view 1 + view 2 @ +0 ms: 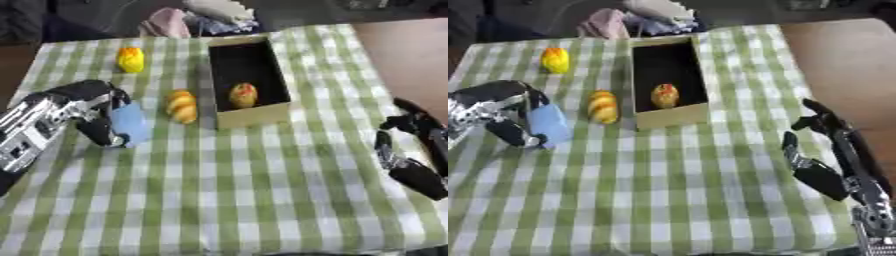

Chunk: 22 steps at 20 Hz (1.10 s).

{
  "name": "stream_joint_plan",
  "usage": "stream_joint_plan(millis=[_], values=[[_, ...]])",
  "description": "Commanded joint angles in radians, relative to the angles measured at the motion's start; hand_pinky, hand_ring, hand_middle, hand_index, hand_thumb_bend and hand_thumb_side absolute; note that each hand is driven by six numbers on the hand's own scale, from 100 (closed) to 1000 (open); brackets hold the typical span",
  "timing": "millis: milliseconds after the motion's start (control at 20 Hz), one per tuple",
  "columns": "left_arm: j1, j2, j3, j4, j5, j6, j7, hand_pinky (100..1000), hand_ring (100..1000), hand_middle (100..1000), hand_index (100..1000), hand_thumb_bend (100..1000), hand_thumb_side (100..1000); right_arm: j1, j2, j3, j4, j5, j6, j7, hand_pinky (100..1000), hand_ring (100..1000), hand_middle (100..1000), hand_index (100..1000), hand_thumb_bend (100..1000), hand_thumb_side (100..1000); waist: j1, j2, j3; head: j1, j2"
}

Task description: Pick up objects on the table and place them in the box.

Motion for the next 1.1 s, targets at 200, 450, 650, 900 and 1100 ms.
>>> stream_joint_plan(millis=[200,450,650,900,1100], values=[[-0.056,0.067,0.045,-0.113,0.058,0.019,0.039,632,510,534,720,223,204,-0.008,-0.007,-0.003,-0.01,-0.004,-0.003,-0.001,870,849,636,957,100,409,0.006,-0.026,-0.004,-0.003,0.005],[-0.191,0.025,0.026,-0.115,0.083,0.022,0.048,661,527,553,743,175,188,-0.011,-0.002,0.012,-0.009,-0.01,-0.01,0.01,869,848,632,954,100,405,0.004,-0.026,-0.023,0.009,0.004],[-0.299,-0.065,-0.012,-0.04,0.061,-0.025,0.053,674,539,561,758,165,182,-0.02,0.008,0.03,-0.01,-0.019,-0.018,0.026,868,847,631,953,100,400,-0.001,-0.019,-0.059,0.037,-0.004],[-0.375,-0.174,-0.055,0.072,0.0,-0.091,0.067,730,639,671,828,223,185,-0.026,0.013,0.047,-0.01,-0.029,-0.024,0.045,869,847,631,940,100,388,-0.003,-0.011,-0.098,0.059,-0.008],[-0.389,-0.221,-0.09,0.127,-0.057,-0.136,0.061,763,713,763,868,288,350,-0.03,0.015,0.051,-0.01,-0.032,-0.027,0.051,868,847,630,933,100,388,-0.001,-0.009,-0.11,0.062,-0.009]])
